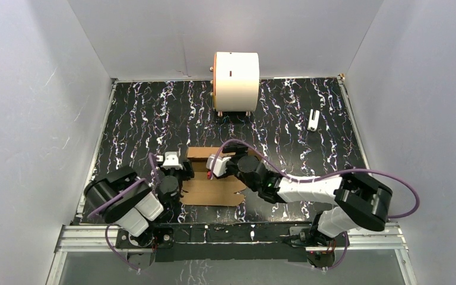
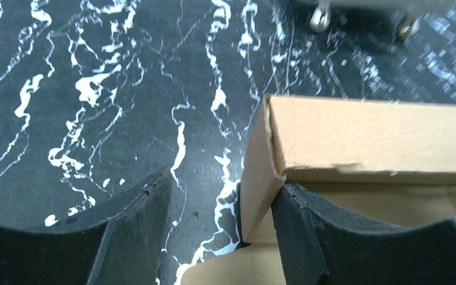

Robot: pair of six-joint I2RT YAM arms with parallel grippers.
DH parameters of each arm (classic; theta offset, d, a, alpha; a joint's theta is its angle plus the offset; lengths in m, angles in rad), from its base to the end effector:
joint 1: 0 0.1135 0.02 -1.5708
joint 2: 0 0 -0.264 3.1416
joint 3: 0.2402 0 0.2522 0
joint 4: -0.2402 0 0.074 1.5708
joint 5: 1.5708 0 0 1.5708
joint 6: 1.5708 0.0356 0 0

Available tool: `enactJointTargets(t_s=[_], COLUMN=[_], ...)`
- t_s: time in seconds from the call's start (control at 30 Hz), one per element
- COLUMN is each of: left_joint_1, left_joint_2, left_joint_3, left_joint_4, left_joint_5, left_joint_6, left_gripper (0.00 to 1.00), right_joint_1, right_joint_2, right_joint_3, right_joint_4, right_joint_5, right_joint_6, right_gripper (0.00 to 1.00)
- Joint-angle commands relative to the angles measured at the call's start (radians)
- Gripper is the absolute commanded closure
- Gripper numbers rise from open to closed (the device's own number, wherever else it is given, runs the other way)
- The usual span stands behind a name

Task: Fold the paper box

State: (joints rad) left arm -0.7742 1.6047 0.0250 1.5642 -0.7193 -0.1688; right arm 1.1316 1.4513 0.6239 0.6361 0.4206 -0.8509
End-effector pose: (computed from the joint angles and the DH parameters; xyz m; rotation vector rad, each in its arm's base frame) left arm 0.1505 -0.1143 0.1303 -0.0822 1.5828 -0.1669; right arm 0.1420 0.2681 0.2156 -1.2745 1.1965 -0.1652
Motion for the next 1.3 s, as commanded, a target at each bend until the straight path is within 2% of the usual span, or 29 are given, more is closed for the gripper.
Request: enactJointTargets(t_s=[0.0, 0.23, 0.4, 0.5, 0.6, 0.73, 1.0, 1.27], left_joint_1=[0.004, 0.001, -0.001, 0.0, 0.0, 0.0, -0.004, -0.089], left_joint_2=[-0.176, -0.527, -0.822, -0.942, -0.974, -0.923, -0.796, -0.698], left_joint_3=[-0.035, -0.067, -0.028, 0.051, 0.131, 0.259, 0.354, 0.382], left_joint_4=[0.025, -0.337, -0.765, -0.992, -1.168, -1.368, -1.419, -1.334], left_joint_5=[-0.024, 0.015, 0.038, 0.058, 0.12, 0.22, 0.462, 0.459], left_joint_6=[-0.048, -0.149, -0.257, -0.323, -0.38, -0.483, -0.713, -0.804], left_gripper=[0.41, 0.4, 0.4, 0.39, 0.39, 0.37, 0.32, 0.31], right_joint_1=[-0.045, -0.145, -0.232, -0.298, -0.367, -0.453, -0.535, -0.577], right_joint_2=[-0.109, -0.239, -0.275, -0.269, -0.272, -0.296, -0.313, -0.273], right_joint_3=[-0.012, -0.021, -0.03, -0.021, -0.014, -0.034, -0.114, -0.18], right_joint_4=[-0.071, -0.188, -0.233, -0.275, -0.321, -0.347, -0.329, -0.177], right_joint_5=[-0.061, -0.183, -0.254, -0.269, -0.306, -0.387, -0.457, -0.543], right_joint_6=[0.135, 0.285, 0.39, 0.468, 0.528, 0.601, 0.703, 0.762], right_gripper=[0.25, 0.19, 0.17, 0.16, 0.16, 0.16, 0.17, 0.2])
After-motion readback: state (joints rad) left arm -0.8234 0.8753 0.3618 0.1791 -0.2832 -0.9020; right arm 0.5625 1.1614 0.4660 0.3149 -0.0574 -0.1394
